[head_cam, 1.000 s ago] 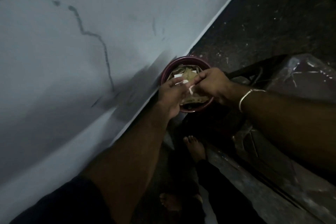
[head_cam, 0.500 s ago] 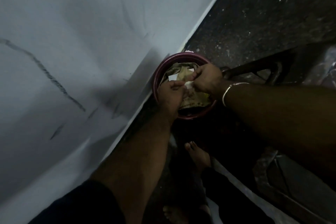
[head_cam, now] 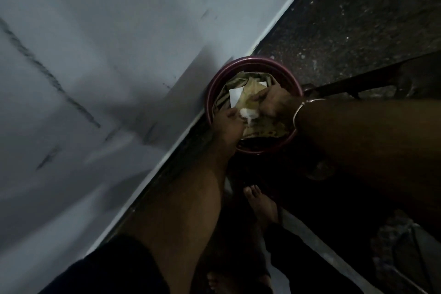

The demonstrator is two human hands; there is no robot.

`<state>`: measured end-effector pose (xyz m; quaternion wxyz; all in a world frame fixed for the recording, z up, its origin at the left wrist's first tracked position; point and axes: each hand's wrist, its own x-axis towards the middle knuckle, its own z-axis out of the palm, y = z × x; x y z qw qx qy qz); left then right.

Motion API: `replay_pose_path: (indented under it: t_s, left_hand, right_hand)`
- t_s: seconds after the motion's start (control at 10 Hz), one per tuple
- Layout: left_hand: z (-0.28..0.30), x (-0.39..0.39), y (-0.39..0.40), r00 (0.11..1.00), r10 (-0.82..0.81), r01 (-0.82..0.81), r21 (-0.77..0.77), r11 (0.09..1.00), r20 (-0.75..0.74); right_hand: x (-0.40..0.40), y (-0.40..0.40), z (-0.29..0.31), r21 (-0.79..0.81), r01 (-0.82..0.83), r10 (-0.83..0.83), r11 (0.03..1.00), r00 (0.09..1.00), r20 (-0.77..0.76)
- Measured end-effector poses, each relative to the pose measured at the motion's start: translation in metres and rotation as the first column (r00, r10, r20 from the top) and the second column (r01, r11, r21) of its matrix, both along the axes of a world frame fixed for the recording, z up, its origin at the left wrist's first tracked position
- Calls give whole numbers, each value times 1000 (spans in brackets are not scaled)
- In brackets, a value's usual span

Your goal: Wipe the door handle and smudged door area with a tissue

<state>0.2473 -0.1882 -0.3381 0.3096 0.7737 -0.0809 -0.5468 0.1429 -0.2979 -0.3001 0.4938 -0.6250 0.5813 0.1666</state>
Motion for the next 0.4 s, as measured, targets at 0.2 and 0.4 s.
replay_pose_path:
  t_s: [0.2, 0.4]
  left_hand:
    - [78, 7, 15, 992, -57, 60, -26, 998, 115]
    - [207, 15, 32, 925, -70, 134, -151, 979, 373]
  right_hand:
    - [14, 23, 67, -115, 29, -16, 993, 994, 110]
    - [30, 55, 188, -262, -9, 69, 965, 972, 223]
